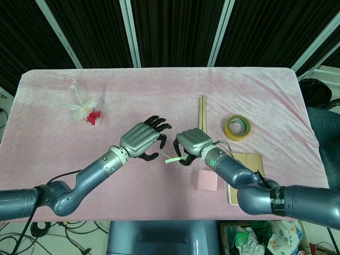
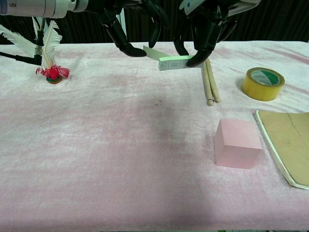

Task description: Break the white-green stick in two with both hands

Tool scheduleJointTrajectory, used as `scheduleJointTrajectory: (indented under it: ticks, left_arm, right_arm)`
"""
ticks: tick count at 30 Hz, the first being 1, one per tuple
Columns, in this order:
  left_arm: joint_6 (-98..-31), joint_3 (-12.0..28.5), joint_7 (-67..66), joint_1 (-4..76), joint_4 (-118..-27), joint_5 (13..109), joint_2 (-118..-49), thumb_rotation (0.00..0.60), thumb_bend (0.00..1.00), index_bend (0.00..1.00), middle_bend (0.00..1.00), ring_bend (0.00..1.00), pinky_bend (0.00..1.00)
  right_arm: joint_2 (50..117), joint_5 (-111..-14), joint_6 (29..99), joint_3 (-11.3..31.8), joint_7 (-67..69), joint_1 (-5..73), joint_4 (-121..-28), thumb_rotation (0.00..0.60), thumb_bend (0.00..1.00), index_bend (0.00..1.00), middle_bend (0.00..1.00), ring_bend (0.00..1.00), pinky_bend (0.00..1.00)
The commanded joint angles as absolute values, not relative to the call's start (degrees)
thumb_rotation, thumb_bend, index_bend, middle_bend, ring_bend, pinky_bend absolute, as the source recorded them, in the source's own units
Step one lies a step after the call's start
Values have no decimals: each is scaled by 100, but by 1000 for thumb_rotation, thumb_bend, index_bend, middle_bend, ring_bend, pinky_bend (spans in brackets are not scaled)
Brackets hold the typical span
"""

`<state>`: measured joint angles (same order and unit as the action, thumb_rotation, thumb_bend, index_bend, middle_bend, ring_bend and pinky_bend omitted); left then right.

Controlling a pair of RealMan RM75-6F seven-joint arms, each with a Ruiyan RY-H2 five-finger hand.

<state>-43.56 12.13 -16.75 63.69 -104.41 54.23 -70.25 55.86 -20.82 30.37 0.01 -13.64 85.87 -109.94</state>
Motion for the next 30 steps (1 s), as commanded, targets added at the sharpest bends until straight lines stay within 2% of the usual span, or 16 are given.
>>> scheduleJointTrajectory:
  ticks: [1,22,30]
  left_arm:
    - [-4365,1216,-1664,6375,-10443,5422,-7031,600,335,516,134,0,0]
    - [-4402,1165,-1686,6432,-10413,5337,-7044,600,335,521,137,0,0]
    - [-4399,1157,-1679,6460,-10391,5327,-7084,600,388,537,142,0,0]
  right_arm:
    - [5580,-2090,3038,-13,-1348,8596,-10994,600,482,748,1000,1000,979]
    - [5559,-2169,3002,-64,-1206,8653,-10995,600,483,752,1000,1000,979]
    - [5559,-2196,2974,-81,-1157,8672,-10988,600,484,753,1000,1000,980]
